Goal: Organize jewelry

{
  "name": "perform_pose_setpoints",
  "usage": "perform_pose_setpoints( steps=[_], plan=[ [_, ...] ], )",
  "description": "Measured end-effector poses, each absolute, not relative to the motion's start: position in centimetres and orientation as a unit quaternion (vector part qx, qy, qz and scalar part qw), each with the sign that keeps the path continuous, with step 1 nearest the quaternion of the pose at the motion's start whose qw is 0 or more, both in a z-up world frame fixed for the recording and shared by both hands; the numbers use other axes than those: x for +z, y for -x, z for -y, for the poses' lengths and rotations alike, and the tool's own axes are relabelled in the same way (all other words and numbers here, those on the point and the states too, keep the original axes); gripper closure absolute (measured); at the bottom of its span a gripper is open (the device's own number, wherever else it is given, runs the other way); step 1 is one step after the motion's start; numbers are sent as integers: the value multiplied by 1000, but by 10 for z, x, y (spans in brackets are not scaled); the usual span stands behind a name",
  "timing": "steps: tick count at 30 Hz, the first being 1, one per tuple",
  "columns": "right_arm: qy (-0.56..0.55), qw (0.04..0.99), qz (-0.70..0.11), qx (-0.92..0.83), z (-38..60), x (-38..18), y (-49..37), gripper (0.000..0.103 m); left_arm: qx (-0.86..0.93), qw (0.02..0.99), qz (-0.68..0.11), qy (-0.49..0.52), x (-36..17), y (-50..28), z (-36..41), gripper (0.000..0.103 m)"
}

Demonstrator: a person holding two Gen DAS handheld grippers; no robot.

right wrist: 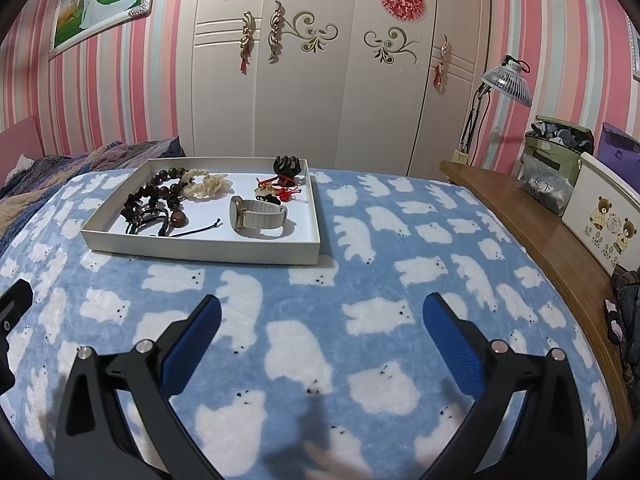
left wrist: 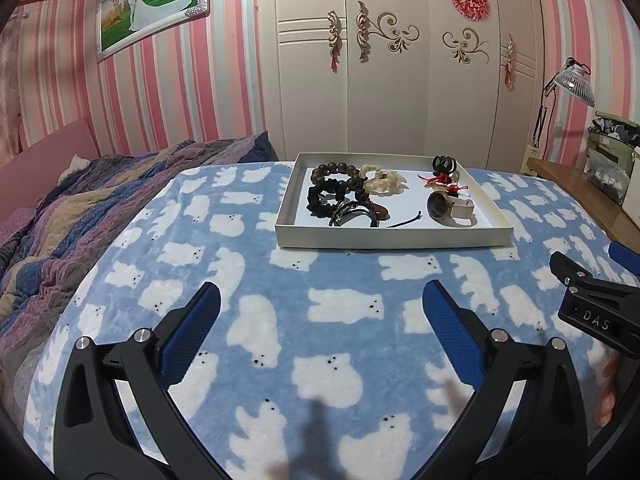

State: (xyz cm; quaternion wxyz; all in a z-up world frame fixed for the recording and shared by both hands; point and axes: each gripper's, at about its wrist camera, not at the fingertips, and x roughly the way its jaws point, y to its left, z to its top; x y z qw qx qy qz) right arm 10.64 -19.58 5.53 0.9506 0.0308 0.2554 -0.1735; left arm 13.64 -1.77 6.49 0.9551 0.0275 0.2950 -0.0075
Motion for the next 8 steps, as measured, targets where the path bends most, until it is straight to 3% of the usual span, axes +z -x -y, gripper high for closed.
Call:
perform_pose_setpoints(
  steps=[8],
  plan=[
    [-31, 950, -255, -175, 196, 55, -106, 2, -5, 951, -308, -18, 62, -140, 15, 3]
  ],
)
